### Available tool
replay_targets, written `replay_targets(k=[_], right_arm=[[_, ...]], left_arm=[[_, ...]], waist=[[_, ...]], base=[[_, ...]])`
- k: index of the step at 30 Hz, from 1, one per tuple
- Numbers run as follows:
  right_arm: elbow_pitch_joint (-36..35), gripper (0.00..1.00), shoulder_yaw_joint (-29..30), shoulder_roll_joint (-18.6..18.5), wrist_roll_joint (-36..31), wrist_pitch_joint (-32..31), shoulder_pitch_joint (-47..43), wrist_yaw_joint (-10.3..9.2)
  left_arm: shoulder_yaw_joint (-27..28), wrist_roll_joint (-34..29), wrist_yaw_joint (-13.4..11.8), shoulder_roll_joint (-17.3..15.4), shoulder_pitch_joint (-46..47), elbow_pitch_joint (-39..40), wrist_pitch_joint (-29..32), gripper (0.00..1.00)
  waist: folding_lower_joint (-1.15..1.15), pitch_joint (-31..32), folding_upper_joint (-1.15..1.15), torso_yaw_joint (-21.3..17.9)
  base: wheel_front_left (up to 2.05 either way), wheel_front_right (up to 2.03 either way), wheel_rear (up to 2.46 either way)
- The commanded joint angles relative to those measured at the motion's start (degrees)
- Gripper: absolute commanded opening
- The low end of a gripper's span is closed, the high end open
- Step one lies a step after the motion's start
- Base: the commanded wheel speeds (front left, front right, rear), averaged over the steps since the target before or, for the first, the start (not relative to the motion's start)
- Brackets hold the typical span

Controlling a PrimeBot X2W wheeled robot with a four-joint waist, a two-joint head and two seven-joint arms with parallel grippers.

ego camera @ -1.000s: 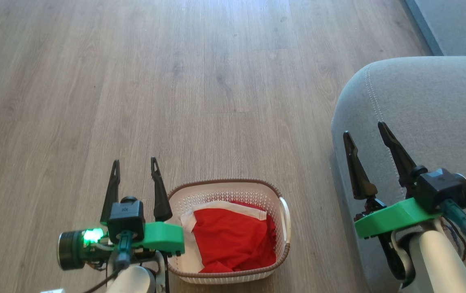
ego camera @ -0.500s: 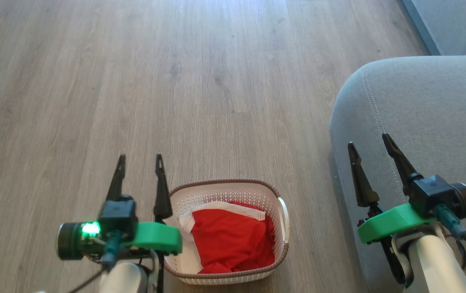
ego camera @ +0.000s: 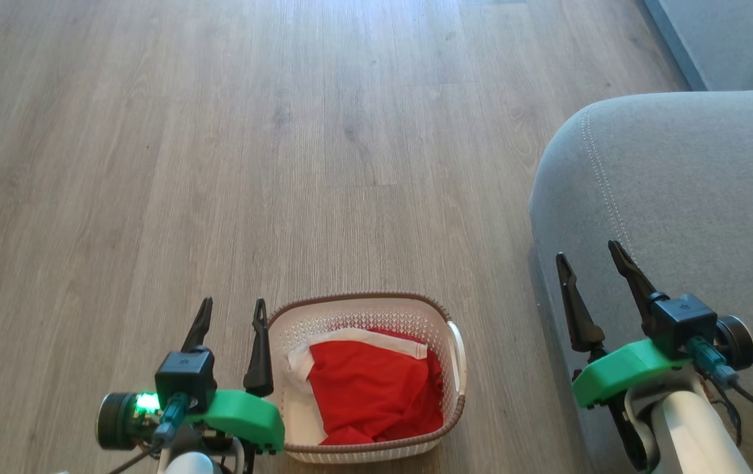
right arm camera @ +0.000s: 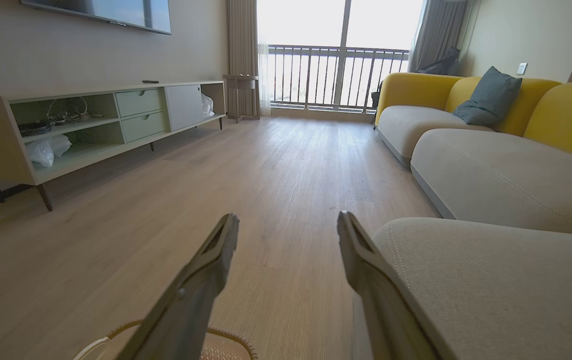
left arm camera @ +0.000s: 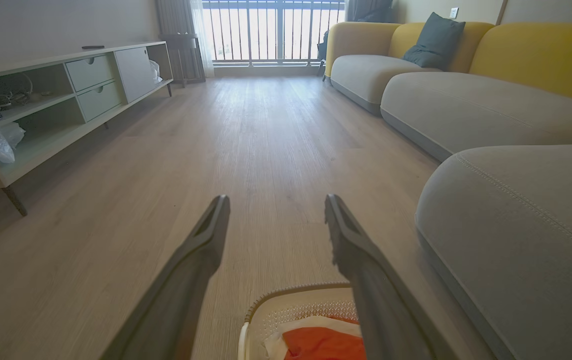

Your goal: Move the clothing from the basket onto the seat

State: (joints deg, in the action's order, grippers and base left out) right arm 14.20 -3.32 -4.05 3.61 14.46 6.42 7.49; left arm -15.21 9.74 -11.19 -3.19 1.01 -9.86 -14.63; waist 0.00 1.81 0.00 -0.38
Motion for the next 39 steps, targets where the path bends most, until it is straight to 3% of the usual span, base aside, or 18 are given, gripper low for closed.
replay_targets(k=[1,21,28,39], right_arm=[[-1.4,1.00,-1.2,-0.2,0.5,0.5,2.5,0.00],[0.2,1.00,-2.0,-1.0,1.0,0.5,2.9,0.00],[-0.4,1.00,-1.3,-0.9,0.7,0.5,2.9,0.00],[-6.6,1.00,-0.4,-2.6,0.6,0.5,5.8,0.00]], left_arm=[[1.3,-0.4,0.0,0.3,2.7,1.9,-0.4,1.00],[0.7,0.6,-0.2,0.3,2.6,1.9,-0.4,1.00],[-0.2,1.1,1.8,0.3,3.1,0.5,-0.4,1.00],[-2.1,1.4,2.3,0.3,10.3,-2.7,-0.4,1.00]], waist=[[0.00,0.1,0.00,0.1],[0.00,-0.9,0.00,-1.1],[0.00,-3.7,0.00,-2.8],[0.00,-19.6,0.00,-5.7]], base=[[0.00,0.00,0.00],[0.00,0.00,0.00],[0.00,0.00,0.00],[0.00,0.00,0.00]])
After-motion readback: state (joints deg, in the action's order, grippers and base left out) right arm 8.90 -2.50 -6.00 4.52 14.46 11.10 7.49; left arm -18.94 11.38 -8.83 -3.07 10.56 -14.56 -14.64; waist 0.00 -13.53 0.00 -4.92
